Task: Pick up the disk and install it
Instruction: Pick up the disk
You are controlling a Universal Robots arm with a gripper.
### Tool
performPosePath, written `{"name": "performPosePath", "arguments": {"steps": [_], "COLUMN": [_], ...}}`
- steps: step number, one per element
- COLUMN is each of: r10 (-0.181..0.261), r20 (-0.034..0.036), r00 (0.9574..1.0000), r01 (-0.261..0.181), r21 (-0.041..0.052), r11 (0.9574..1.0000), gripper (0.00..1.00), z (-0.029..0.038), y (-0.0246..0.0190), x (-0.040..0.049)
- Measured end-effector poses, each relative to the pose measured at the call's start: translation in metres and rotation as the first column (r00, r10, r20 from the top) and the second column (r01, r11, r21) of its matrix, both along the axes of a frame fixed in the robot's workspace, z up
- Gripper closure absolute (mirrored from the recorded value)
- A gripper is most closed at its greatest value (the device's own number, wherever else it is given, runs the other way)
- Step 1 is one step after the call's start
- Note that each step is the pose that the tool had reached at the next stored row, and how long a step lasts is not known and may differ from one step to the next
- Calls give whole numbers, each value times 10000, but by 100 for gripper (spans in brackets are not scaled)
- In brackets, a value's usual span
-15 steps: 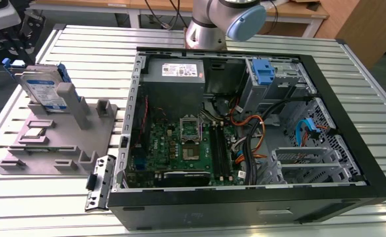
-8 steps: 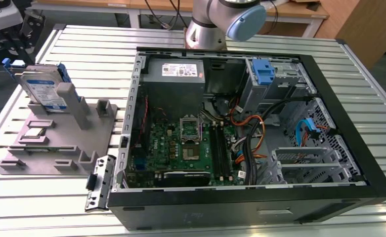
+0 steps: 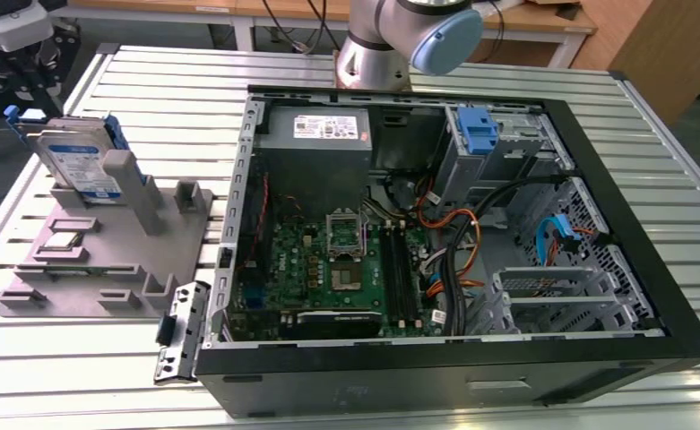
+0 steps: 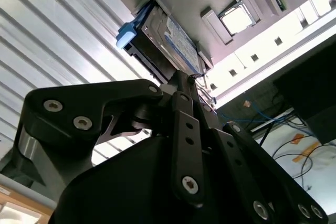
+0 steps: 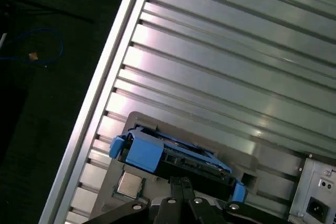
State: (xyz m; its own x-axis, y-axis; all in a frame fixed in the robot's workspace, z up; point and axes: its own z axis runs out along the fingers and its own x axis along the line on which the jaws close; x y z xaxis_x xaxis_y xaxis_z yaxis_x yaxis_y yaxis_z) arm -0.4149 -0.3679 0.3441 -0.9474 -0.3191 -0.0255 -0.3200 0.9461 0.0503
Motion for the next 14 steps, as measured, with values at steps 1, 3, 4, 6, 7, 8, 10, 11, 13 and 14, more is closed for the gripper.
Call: {"name": "performPosePath", "arguments": {"steps": [1, 3, 4, 6, 7, 8, 10, 11, 13, 14], "r10": [172, 501, 661, 985, 1073, 1088, 1092, 1092, 1092, 1093], "r20": [1, 2, 1, 1, 1, 2, 1, 2, 1, 1], "r00": [9999, 9987, 9978, 9951, 9942, 9941, 9940, 9940, 9940, 9940], "r01": [-172, -501, -661, -985, -1073, -1088, -1092, -1092, -1092, -1093], "r21": [0, 1, 1, 1, 7, 10, 11, 11, 11, 10], "r11": [9999, 9987, 9978, 9951, 9942, 9941, 9940, 9940, 9940, 9940], "gripper": [90, 90, 90, 90, 90, 90, 90, 90, 90, 90], "z": [0, -1, -1, -2, -1, -1, -1, -1, -1, -1], "y": [0, 0, 0, 0, 0, 0, 0, 0, 0, 0], "x": [0, 0, 0, 0, 0, 0, 0, 0, 0, 0]}}
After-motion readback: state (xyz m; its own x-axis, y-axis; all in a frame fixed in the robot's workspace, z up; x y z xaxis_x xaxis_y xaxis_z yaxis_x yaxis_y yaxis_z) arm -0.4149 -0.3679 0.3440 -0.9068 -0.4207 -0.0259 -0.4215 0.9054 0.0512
